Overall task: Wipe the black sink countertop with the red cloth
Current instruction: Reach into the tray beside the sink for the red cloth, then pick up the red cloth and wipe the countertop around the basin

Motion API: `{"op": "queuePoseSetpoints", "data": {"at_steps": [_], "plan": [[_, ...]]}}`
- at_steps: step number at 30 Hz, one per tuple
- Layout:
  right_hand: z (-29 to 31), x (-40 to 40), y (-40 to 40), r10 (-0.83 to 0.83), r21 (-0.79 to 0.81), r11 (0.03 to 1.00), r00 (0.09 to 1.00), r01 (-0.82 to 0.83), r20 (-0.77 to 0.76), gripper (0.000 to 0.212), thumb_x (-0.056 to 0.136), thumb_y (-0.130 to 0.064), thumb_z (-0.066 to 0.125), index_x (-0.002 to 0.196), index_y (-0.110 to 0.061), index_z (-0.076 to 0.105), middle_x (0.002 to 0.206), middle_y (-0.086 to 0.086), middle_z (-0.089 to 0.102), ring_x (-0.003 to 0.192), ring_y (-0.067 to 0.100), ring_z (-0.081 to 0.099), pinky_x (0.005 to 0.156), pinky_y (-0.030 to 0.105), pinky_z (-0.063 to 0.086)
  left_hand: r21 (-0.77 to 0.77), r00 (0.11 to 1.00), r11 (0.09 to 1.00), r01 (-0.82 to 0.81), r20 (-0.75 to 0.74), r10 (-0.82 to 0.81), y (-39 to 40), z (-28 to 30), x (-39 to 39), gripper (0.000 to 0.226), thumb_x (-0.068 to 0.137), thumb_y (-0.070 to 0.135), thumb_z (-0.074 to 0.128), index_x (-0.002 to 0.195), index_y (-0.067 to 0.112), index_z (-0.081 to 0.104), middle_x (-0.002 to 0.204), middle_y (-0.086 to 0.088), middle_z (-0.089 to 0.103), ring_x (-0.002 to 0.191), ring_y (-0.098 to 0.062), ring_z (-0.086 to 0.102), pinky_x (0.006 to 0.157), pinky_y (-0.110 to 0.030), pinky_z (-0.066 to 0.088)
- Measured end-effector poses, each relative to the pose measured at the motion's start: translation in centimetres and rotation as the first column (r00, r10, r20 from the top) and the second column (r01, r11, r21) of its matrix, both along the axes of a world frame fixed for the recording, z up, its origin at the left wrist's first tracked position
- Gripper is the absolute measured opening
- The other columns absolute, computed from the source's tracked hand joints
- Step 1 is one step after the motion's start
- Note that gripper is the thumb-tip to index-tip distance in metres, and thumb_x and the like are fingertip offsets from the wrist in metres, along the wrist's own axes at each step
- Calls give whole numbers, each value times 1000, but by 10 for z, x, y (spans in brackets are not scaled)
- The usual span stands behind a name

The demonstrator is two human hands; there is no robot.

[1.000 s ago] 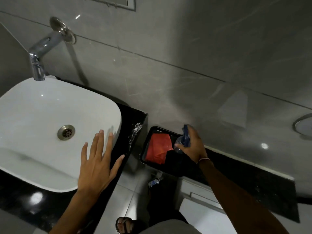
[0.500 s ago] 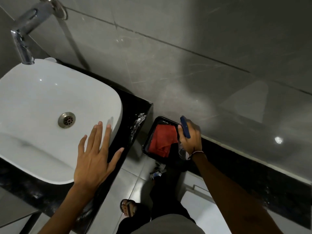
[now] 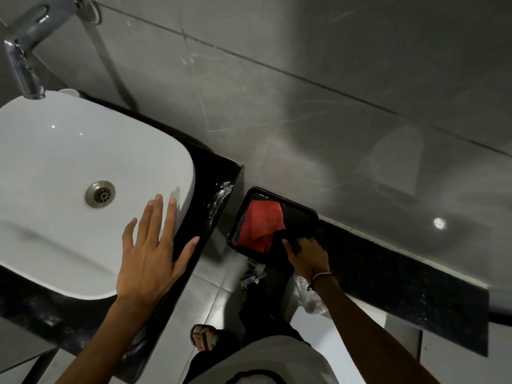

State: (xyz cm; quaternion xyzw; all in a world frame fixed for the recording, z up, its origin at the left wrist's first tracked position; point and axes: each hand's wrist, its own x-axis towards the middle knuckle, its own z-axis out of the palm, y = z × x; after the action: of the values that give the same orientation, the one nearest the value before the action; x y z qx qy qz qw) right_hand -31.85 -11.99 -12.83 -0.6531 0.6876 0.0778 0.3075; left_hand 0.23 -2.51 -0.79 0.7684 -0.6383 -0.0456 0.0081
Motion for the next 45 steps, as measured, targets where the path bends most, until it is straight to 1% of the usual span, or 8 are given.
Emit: {"op": "queuePoseSetpoints", "data": {"at_steps": [7, 12, 14, 16, 27, 33, 38, 45], "plan": [[13, 11, -5, 39, -179, 983, 999, -42, -22, 56, 98, -62, 45, 95, -12, 70, 97, 16, 71, 89, 36, 71, 77, 35, 54, -2, 1000, 1000, 0, -6, 0, -1, 2, 0, 84, 100, 68, 23, 165, 17, 9, 172, -16, 20, 159, -32, 23, 122, -58, 30], [31, 12, -23, -2, -516, 846, 969, 133, 247, 39, 97, -52, 56, 101, -13, 62, 86, 3, 69, 70, 18, 65, 55, 13, 41, -4, 999, 1000, -14, -29, 14, -2, 1, 0, 87, 98, 69, 25, 165, 18, 5, 173, -16, 17, 160, -32, 20, 122, -60, 29], [33, 9, -35, -4, -530, 831, 955, 168, 297, 42, 96, -48, 61, 111, -9, 59, 93, 7, 67, 77, 24, 68, 59, 25, 54, -2, 999, 1000, -14, -37, 14, -3, 1, 1, 88, 98, 69, 27, 165, 19, 5, 173, -16, 17, 160, -33, 19, 122, -61, 29], [29, 6, -43, -23, -487, 855, 951, 179, 309, 52, 95, -47, 64, 125, -6, 54, 109, 13, 66, 90, 29, 69, 72, 41, 62, 4, 999, 1000, -14, -44, 14, -2, 2, 1, 88, 97, 70, 28, 165, 19, 4, 173, -17, 16, 160, -33, 19, 122, -61, 29], [-5, -6, 9, -290, -290, 869, 886, 402, 361, 96, 66, -52, 89, 141, -15, 44, 140, 8, 51, 127, 24, 52, 102, 40, 53, 27, 1000, 1000, -4, -31, 5, -3, 5, 2, 92, 95, 73, 25, 165, 19, 3, 174, -18, 10, 161, -34, 13, 125, -64, 22], [-32, 31, 63, -543, 103, 825, 728, 556, 419, 36, 85, -32, 81, 110, -10, 68, 97, 5, 72, 96, 28, 73, 76, 27, 54, 32, 999, 998, 52, -4, -52, -14, 3, 6, 92, 95, 74, 25, 165, 16, 8, 174, -20, 9, 162, -34, 10, 128, -63, 17], [-26, 81, 9, -714, 263, 688, 566, 676, 412, 37, 96, -42, 64, 82, -8, 70, 76, 4, 62, 72, 19, 58, 78, 37, 47, 20, 997, 999, 43, -66, -42, -18, 1, 7, 90, 96, 71, 28, 166, 19, 5, 174, -18, 7, 162, -33, 9, 129, -61, 17], [-18, 120, -26, -904, 297, 392, 306, 871, 298, 48, 91, -45, 71, 109, -1, 69, 114, 20, 73, 105, 40, 71, 91, 52, 61, 20, 992, 1000, -6, -128, 8, -20, 1, 8, 88, 97, 68, 31, 165, 18, 6, 174, -18, 8, 162, -34, 12, 129, -60, 21]]}}
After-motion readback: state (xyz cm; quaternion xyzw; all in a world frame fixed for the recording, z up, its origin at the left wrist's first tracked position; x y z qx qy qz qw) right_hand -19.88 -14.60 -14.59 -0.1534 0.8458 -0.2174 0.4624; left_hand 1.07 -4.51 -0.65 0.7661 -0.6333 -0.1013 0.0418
